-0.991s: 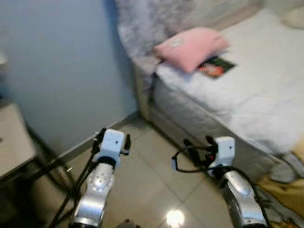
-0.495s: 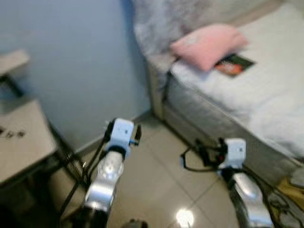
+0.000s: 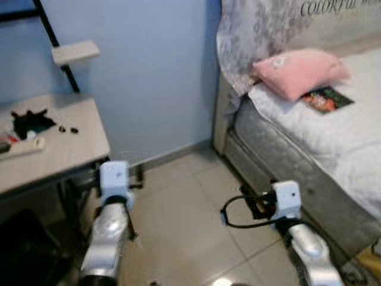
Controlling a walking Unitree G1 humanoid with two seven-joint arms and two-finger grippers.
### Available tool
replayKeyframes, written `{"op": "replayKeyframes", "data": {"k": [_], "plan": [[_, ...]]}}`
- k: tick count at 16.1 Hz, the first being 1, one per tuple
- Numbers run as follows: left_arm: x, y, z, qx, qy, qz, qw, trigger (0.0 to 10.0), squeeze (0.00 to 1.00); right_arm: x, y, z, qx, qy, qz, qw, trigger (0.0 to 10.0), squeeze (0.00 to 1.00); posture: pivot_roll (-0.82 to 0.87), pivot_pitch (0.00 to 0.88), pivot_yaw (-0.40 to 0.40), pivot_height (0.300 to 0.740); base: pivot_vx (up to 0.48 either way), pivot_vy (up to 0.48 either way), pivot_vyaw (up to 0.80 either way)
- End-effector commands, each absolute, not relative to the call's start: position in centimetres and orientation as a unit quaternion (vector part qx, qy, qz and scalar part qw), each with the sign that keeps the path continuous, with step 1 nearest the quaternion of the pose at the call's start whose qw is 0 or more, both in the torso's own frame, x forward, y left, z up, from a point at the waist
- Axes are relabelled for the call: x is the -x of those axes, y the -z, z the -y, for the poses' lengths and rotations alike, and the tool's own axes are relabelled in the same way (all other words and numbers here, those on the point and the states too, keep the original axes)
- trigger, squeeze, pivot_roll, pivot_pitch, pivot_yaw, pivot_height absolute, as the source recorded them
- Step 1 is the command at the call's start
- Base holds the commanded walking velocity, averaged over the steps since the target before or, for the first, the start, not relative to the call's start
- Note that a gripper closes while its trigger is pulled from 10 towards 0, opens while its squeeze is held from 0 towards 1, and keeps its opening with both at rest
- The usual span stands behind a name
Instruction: Clean up the room
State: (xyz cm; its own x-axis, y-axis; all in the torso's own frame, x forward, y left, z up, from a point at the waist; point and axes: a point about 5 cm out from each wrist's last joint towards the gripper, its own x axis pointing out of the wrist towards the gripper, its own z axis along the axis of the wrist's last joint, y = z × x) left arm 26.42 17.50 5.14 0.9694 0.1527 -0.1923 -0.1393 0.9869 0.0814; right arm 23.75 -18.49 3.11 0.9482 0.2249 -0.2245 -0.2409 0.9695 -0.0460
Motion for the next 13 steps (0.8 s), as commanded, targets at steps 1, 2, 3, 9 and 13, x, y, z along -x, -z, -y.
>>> {"op": "replayKeyframes", "data": {"k": [1,2,3,9,13], "plan": [[-26.9,-5.8,-16.3,-0.027,-0.062,-0.085,0.994,10.0,0.0,-24.1,-3.6,18.9,0.047,-0.124,-0.107,0.985,10.0,0.0,-0.18,0.0,0.037,0.736,0.0,-0.48,0.59],[-27.6,-6.2,-14.8,-0.04,-0.035,-0.082,0.995,10.0,0.0,-24.8,-3.3,19.7,0.038,-0.1,-0.115,0.988,10.0,0.02,-0.18,0.0,0.04,0.736,0.0,-0.48,0.59],[-27.7,-6.2,-14.5,-0.041,-0.032,-0.081,0.995,10.0,0.0,-25.0,-3.2,19.8,0.036,-0.095,-0.116,0.988,10.0,0.02,-0.18,0.0,0.04,0.736,0.0,-0.48,0.59],[-28.4,-6.4,-13.9,-0.073,-0.014,-0.078,0.994,10.0,0.0,-25.6,-3.6,18.6,-0.007,-0.094,-0.103,0.99,10.0,0.04,-0.19,0.0,0.064,0.736,0.0,0.0,0.58],[-28.7,-6.6,-14.7,-0.08,-0.02,-0.07,0.994,10.0,0.0,-25.5,-3.2,18.1,-0.012,-0.095,-0.103,0.99,10.0,0.01,-0.19,0.0,0.074,0.736,0.062,0.0,0.43]]}}
